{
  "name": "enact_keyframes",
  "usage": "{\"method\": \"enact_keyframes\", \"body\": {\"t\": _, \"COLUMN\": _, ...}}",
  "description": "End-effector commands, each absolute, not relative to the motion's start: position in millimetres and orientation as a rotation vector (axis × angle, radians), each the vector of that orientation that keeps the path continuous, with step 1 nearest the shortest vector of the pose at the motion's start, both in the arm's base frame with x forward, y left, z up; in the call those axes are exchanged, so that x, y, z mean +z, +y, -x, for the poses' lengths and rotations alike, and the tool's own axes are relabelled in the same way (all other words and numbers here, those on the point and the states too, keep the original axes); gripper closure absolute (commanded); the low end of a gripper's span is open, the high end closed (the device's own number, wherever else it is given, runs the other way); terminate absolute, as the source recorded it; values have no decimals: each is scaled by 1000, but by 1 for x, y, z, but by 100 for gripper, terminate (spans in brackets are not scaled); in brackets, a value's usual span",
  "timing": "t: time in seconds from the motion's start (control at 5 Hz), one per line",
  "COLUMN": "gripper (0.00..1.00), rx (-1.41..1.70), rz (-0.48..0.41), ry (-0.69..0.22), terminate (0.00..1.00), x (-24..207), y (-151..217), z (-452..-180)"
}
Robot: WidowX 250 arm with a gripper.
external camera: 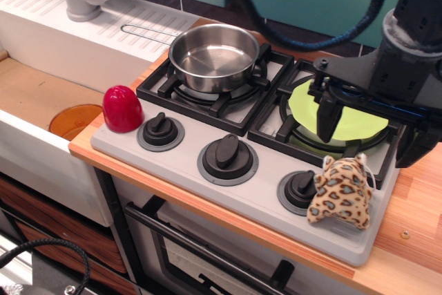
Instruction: Put stuffedcheeta on plate and sweetpotato in pot or pan on stove
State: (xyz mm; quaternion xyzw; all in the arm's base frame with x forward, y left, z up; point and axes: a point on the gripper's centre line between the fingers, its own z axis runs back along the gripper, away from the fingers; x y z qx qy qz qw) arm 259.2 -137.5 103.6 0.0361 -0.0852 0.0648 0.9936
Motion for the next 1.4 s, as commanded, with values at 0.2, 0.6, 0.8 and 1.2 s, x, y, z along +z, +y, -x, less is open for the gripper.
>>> {"method": "enact_keyframes", "body": {"t": 0.2, "gripper": 0, "rx": 142, "rz": -53, "ry": -224, "terminate": 0, "x": 83, "y": -136, "z": -263}}
{"method": "enact_keyframes", "body": {"t": 0.6, "gripper": 0, "rx": 146, "rz": -33, "ry": -292, "terminate": 0, "x": 52, "y": -135, "z": -271}}
{"method": "enact_keyframes", "body": {"t": 0.8, "gripper": 0, "rx": 143, "rz": -34, "ry": -309, "terminate": 0, "x": 42, "y": -134, "z": -273}}
{"method": "enact_keyframes", "body": {"t": 1.2, "gripper": 100, "rx": 160, "rz": -45, "ry": -272, "terminate": 0, "x": 40, "y": -140, "z": -275}}
